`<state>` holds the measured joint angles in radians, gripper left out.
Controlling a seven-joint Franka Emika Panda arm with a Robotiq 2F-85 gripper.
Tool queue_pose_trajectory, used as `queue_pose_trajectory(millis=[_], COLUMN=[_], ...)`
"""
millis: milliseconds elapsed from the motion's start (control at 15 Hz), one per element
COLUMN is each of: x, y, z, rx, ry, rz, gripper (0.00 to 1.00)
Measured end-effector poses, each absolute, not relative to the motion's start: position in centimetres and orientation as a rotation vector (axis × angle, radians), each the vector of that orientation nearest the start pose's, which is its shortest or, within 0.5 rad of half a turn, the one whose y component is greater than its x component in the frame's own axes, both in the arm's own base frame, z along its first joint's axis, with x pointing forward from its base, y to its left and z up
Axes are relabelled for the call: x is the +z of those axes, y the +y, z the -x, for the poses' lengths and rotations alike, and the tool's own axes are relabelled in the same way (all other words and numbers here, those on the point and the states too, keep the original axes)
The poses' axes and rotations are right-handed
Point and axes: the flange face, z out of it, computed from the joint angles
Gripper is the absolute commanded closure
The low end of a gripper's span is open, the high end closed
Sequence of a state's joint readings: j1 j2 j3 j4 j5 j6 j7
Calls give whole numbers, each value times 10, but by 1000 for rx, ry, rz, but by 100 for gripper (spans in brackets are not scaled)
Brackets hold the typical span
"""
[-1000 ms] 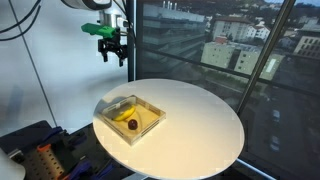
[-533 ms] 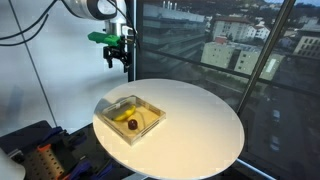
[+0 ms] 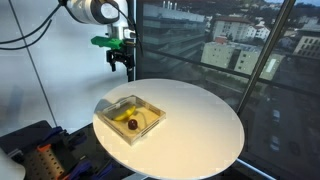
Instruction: Move the banana from the tray to the table
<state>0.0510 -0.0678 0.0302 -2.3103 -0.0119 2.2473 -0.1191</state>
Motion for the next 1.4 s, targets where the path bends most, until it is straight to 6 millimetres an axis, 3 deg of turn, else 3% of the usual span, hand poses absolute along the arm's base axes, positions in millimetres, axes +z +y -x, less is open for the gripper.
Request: queue_pose_trajectory(millis=[1400], x=[364], y=[43], z=[-501], rx=[17], ry=[-328], rz=[3135], gripper=[0])
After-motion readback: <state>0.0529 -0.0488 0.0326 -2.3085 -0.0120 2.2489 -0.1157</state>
